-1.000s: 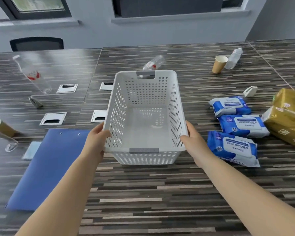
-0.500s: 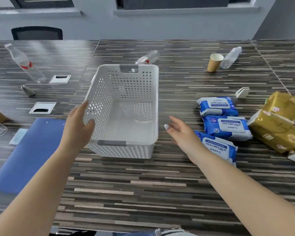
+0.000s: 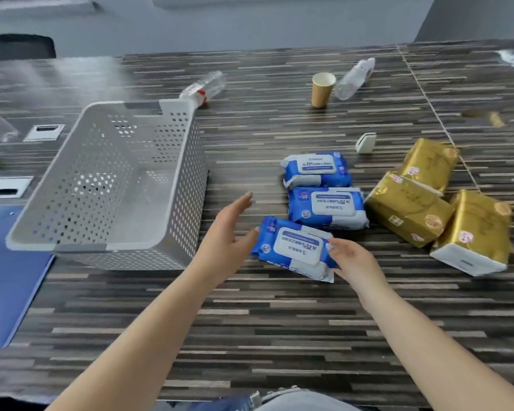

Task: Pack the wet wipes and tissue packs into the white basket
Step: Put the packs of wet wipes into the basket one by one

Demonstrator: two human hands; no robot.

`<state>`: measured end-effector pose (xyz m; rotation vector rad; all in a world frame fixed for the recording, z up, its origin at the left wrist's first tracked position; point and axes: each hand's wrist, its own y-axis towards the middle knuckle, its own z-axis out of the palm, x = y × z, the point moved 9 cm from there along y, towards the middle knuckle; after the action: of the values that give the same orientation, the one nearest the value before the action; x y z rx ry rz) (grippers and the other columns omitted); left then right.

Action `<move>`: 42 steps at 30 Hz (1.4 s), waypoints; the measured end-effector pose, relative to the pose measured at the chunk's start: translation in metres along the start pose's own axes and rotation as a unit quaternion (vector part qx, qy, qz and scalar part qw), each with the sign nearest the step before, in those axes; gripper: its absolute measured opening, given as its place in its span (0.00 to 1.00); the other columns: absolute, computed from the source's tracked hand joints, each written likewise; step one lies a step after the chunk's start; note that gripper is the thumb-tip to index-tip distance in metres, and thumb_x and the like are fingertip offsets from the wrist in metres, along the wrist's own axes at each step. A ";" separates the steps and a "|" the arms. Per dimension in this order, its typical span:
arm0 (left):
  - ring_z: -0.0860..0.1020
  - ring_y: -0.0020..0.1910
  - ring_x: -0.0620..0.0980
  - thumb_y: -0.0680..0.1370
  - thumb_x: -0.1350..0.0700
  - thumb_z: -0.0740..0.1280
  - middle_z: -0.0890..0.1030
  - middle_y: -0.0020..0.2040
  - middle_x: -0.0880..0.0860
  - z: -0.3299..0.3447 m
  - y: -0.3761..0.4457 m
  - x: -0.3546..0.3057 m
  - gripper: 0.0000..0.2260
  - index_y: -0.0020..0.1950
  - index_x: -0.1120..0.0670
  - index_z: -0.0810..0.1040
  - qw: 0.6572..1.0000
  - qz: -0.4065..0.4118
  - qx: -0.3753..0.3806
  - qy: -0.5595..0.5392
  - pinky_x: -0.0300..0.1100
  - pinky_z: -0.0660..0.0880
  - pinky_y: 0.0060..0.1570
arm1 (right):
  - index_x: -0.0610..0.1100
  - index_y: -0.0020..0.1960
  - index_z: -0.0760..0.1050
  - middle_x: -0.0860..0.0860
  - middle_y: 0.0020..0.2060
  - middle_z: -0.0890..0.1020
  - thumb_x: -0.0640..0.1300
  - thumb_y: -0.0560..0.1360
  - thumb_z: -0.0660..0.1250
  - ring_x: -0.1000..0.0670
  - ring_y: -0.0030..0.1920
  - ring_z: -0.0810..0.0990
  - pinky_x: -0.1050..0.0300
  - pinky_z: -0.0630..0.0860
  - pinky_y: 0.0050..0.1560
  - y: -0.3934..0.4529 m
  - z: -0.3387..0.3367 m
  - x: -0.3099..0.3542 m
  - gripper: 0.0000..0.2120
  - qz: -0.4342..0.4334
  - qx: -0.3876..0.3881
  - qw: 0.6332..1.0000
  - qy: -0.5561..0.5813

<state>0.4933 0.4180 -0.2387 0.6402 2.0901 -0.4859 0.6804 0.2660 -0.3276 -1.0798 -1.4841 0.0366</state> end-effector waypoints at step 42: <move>0.81 0.54 0.50 0.70 0.58 0.75 0.78 0.63 0.52 0.023 -0.019 0.052 0.38 0.76 0.54 0.59 0.944 -0.255 0.023 -0.209 0.47 0.79 0.54 | 0.58 0.58 0.71 0.51 0.64 0.76 0.39 0.70 0.72 0.47 0.65 0.74 0.40 0.73 0.63 0.023 0.021 0.078 0.23 -0.152 0.230 0.959 0.066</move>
<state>0.4710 0.4039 -0.2929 -0.0049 1.8199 -0.8788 0.6908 0.3383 -0.2867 -0.4664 -1.4136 0.0879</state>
